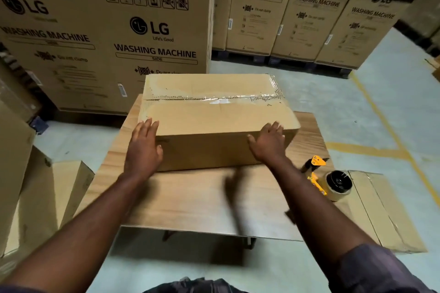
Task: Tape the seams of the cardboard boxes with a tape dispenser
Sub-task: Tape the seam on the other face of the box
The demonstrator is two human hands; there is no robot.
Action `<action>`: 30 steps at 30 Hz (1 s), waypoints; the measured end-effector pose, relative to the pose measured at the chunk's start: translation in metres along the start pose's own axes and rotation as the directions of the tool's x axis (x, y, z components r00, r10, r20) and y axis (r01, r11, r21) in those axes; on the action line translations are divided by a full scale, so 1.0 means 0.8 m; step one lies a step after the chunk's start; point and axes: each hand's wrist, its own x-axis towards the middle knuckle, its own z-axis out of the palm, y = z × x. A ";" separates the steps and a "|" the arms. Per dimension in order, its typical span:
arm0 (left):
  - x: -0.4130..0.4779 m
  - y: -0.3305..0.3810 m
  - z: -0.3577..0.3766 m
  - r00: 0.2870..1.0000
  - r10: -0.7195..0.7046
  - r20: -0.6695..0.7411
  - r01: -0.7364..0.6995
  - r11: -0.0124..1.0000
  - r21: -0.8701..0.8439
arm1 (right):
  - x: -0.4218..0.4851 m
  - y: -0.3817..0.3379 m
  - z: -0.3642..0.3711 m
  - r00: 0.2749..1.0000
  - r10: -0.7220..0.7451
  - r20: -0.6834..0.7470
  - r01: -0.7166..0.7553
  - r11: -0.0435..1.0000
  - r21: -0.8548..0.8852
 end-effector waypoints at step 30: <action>0.055 -0.042 -0.002 0.928 0.300 0.219 -0.293 0.954 -0.066 | -0.101 -0.174 0.102 0.924 -0.383 0.005 0.375 0.900 -0.225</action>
